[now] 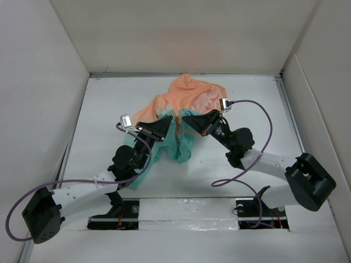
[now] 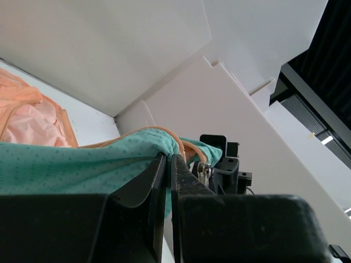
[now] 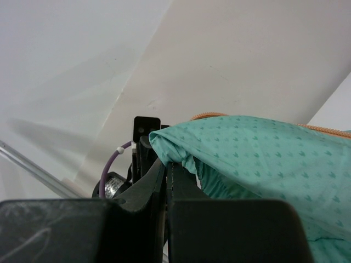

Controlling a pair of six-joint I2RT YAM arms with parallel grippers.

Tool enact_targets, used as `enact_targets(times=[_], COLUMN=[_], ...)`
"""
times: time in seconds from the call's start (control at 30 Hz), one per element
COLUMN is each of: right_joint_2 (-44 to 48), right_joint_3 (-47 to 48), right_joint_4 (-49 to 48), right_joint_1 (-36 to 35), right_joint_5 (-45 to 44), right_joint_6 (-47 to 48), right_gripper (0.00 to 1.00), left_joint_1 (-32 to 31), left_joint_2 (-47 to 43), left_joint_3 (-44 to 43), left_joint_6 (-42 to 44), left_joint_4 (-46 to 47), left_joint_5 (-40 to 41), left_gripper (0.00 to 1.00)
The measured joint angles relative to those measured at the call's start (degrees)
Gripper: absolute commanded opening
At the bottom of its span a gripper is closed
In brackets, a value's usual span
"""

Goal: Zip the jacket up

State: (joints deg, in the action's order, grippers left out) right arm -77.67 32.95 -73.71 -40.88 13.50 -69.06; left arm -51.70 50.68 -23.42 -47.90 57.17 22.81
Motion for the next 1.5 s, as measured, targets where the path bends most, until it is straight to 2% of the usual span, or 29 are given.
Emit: enact_targets(times=[1.5], right_joint_2=[0.4], right_joint_3=[0.0], right_joint_4=[0.0], right_joint_1=[-1.2], right_joint_5=[-0.5], right_joint_6=[1.4], right_gripper=[0.00], left_joint_1=[0.0], left_joint_2=[0.1], left_joint_3=[-1.9], left_joint_6=[3.5], left_joint_4=[-1.5], left_joint_5=[-1.4], left_gripper=[0.00])
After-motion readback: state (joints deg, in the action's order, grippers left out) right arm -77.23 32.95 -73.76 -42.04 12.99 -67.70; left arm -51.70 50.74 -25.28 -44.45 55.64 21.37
